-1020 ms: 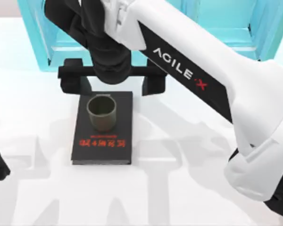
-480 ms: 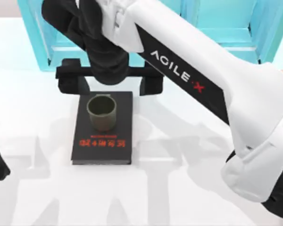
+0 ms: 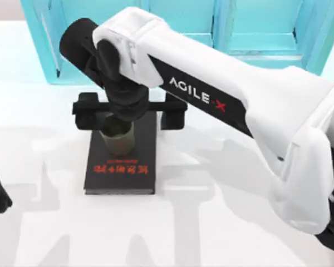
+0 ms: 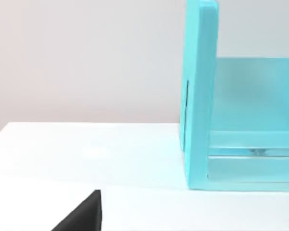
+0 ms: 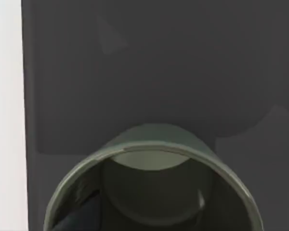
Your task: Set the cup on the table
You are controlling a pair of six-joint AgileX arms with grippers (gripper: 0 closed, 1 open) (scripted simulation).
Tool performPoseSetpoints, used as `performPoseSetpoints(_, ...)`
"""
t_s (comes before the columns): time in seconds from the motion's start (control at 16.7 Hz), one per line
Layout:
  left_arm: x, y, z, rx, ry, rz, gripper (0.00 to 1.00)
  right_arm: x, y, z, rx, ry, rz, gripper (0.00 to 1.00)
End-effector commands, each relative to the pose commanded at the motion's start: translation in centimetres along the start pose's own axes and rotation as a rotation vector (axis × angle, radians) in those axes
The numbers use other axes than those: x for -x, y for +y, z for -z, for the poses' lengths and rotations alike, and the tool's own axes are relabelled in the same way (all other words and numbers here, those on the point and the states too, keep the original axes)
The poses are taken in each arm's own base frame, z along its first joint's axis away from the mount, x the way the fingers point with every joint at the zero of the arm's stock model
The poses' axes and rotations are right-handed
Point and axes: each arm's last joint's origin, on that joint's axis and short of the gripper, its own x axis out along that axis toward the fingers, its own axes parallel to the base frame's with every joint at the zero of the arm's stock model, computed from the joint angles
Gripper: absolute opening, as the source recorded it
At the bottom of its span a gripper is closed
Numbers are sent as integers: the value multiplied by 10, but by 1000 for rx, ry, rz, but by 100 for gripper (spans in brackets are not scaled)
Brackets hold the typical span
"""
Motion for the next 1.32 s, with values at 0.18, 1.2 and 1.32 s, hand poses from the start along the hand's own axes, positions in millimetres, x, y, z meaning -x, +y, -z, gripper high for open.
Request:
performPoseSetpoints(0.18, 0, 0, 0, 0, 0, 0, 100, -20, -1, 2, -1, -2, -3, 100)
performPoseSetpoints(1.2, 0, 0, 0, 0, 0, 0, 100, -22, -2, 2, -1, -3, -3, 10)
performPoseSetpoints(1.32, 0, 0, 0, 0, 0, 0, 100, -22, -2, 2, -1, -3, -3, 0)
